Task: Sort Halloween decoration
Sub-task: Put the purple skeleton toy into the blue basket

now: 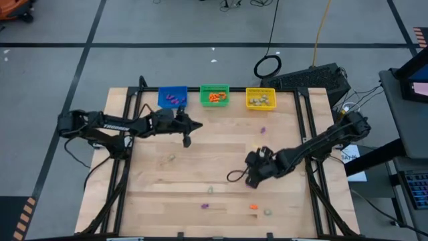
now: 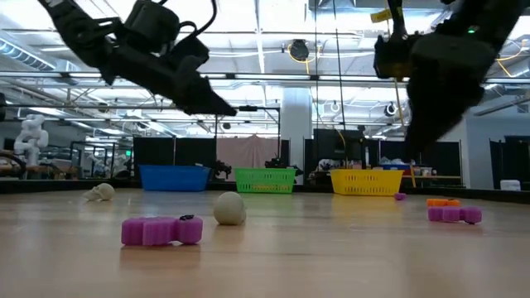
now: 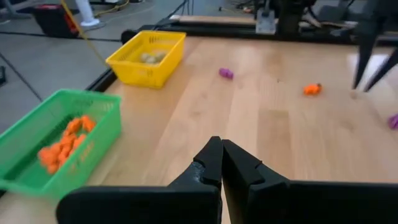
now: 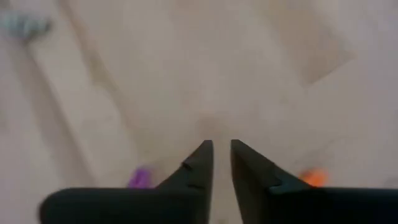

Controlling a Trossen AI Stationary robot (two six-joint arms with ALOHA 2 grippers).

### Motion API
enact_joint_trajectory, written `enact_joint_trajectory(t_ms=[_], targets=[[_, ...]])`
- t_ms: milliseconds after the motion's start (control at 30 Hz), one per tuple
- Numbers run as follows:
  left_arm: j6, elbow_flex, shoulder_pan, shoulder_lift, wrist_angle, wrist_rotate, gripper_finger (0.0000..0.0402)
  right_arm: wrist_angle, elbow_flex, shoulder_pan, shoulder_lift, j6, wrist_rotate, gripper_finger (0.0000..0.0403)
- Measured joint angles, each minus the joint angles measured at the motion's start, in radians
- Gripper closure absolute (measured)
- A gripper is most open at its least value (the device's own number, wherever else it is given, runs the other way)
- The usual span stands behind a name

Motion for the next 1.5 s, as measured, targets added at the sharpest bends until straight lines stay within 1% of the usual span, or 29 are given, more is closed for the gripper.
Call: enact_joint_trajectory(t_ms=[133, 267, 367, 467, 633, 767, 1000, 1133, 1267, 1333, 1433, 1500], targets=[[-0.004, -0.04, -0.025, -0.021, 0.007, -0.053, 0.0394, -0.01, 0.042, 0.054, 0.077, 0.092, -0.099, 0.0308], [-0.025, -0.069, -0.04, -0.031, 0.034, -0.07, 0.0394, -0.033, 0.09, 0.107, 0.146, 0.146, -0.139, 0.0256], [-0.026, -0.092, -0.046, -0.033, 0.049, -0.073, 0.0394, -0.036, 0.119, 0.138, 0.189, 0.17, -0.153, 0.0233], [-0.026, -0.101, -0.046, -0.035, 0.066, -0.073, 0.0394, -0.048, 0.135, 0.154, 0.225, 0.189, -0.149, 0.0229], [-0.026, -0.102, -0.046, -0.035, 0.068, -0.073, 0.0394, -0.059, 0.143, 0.155, 0.269, 0.193, -0.141, 0.0248], [-0.04, -0.102, -0.046, -0.035, 0.067, -0.072, 0.0394, -0.06, 0.144, 0.154, 0.277, 0.19, -0.102, 0.0275], [-0.056, -0.102, -0.046, -0.035, 0.055, -0.07, 0.0394, -0.061, 0.141, 0.152, 0.277, 0.15, -0.077, 0.0352], [-0.119, -0.102, -0.046, -0.035, 0.051, -0.047, 0.0394, -0.051, 0.141, 0.15, 0.278, 0.093, -0.064, 0.0391], [-0.178, -0.102, -0.046, -0.035, 0.029, 0.012, 0.0394, -0.042, 0.139, 0.134, 0.277, 0.022, -0.015, 0.0394], [-0.217, -0.102, -0.046, -0.034, 0.017, 0.041, 0.0394, -0.029, 0.139, 0.114, 0.279, -0.022, 0.043, 0.0391], [-0.321, -0.102, -0.046, -0.034, 0.006, 0.05, 0.0394, -0.008, 0.138, 0.085, 0.278, -0.104, 0.111, 0.0391], [-0.36, -0.102, -0.047, -0.034, -0.002, 0.063, 0.0394, 0.02, 0.138, 0.066, 0.278, -0.172, 0.144, 0.0392]])
